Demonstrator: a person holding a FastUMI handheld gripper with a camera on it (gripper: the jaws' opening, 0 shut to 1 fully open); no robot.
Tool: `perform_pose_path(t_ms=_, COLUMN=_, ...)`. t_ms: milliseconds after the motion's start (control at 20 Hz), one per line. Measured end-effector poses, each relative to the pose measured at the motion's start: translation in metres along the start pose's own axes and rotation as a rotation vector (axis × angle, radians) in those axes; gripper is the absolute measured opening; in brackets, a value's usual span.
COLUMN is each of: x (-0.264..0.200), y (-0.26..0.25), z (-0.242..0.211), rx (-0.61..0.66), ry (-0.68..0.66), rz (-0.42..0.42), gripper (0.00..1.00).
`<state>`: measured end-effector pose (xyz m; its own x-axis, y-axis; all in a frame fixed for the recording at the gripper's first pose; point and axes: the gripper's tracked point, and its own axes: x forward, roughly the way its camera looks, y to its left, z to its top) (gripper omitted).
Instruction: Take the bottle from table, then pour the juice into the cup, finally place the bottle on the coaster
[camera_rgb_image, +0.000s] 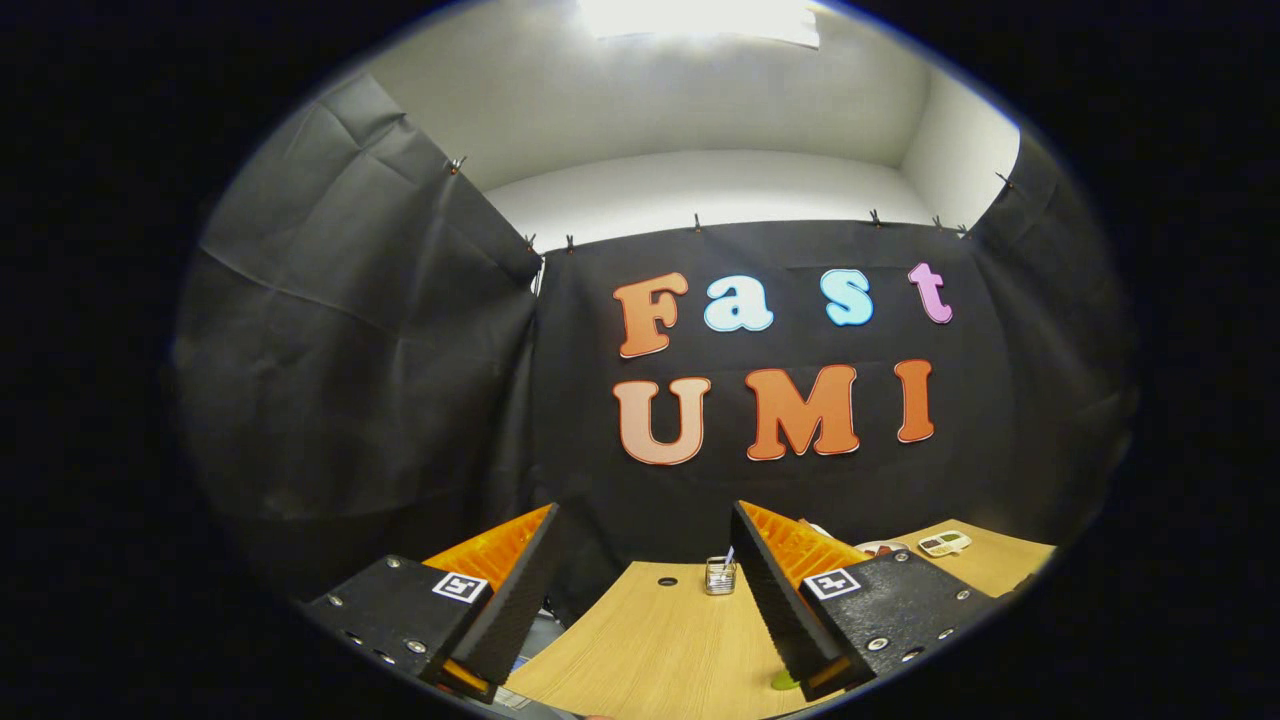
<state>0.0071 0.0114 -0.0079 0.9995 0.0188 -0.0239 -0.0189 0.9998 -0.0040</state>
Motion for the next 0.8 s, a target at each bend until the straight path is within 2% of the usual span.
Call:
perform_pose_path(t_ms=300, x=-0.005, y=-0.001, z=0.012, rx=0.019, ry=-0.028, rz=-0.005, gripper=0.99)
perform_pose_path(t_ms=500, x=-0.002, y=-0.008, z=0.002, rx=0.024, ry=-0.011, rz=-0.023, gripper=0.99)
perform_pose_path(t_ms=800, x=0.006, y=-0.048, z=-0.048, rx=0.006, ry=0.05, rz=-0.101, gripper=0.99)
